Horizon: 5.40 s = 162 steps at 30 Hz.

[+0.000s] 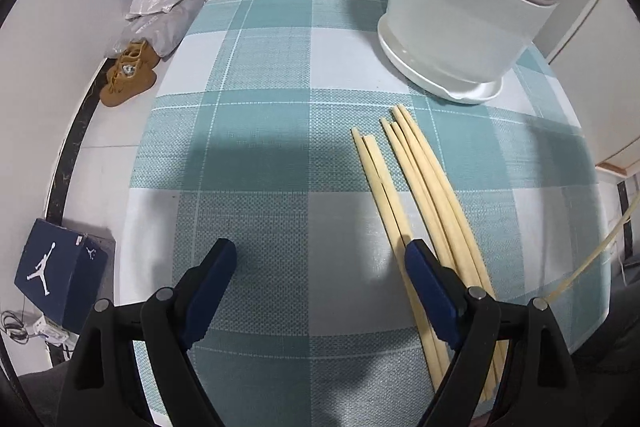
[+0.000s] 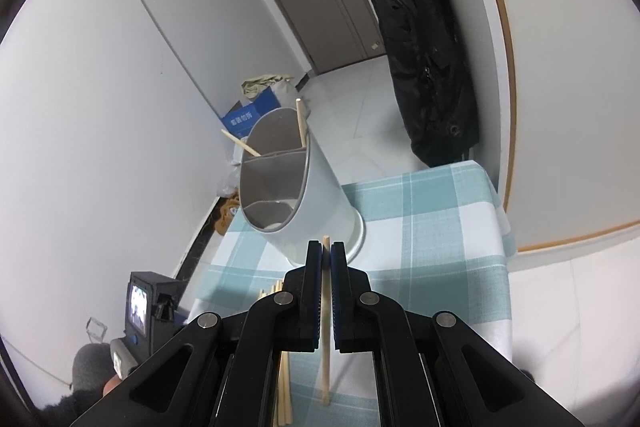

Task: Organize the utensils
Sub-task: 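Pinch a chopstick with the left gripper while the right gripper holds its chopstick, then carry both held chopsticks up over the white holder and lower them in, then open both grippers and lift them out of the white holder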

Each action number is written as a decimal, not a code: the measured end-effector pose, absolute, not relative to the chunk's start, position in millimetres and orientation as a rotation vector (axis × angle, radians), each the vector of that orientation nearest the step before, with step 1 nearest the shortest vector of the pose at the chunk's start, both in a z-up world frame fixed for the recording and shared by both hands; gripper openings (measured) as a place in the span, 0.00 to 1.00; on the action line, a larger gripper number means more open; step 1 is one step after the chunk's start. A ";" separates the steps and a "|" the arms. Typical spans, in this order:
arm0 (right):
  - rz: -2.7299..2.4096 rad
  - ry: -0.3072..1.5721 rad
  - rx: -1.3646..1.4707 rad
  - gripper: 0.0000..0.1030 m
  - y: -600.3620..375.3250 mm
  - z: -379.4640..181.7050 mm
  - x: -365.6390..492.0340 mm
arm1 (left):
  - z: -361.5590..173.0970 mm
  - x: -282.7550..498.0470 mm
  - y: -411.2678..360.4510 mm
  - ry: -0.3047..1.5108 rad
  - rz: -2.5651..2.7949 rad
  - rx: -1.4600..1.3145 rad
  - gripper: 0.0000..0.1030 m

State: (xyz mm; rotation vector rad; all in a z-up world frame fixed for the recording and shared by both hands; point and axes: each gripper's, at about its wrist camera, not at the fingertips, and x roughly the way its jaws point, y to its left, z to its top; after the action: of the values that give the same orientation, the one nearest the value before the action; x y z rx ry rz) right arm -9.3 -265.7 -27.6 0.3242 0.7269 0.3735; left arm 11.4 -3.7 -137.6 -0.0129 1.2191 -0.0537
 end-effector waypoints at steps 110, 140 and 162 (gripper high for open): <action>0.326 0.360 0.222 0.03 -221.2 122.1 120.2 | 128.0 108.6 -57.6 0.719 -0.412 0.081 0.00; 0.382 0.690 0.246 0.10 -220.4 31.8 121.7 | 66.2 119.8 -45.6 0.922 -0.409 -0.021 0.38; 0.314 0.559 0.253 0.66 -238.5 69.4 16.9 | 88.6 40.8 -35.6 0.763 -0.260 -0.037 0.58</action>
State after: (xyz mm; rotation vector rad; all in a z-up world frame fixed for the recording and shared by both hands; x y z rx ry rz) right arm 16.9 -238.5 69.4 0.2533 0.5594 0.3142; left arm 40.8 -35.6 88.6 -0.0371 0.7630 -0.2601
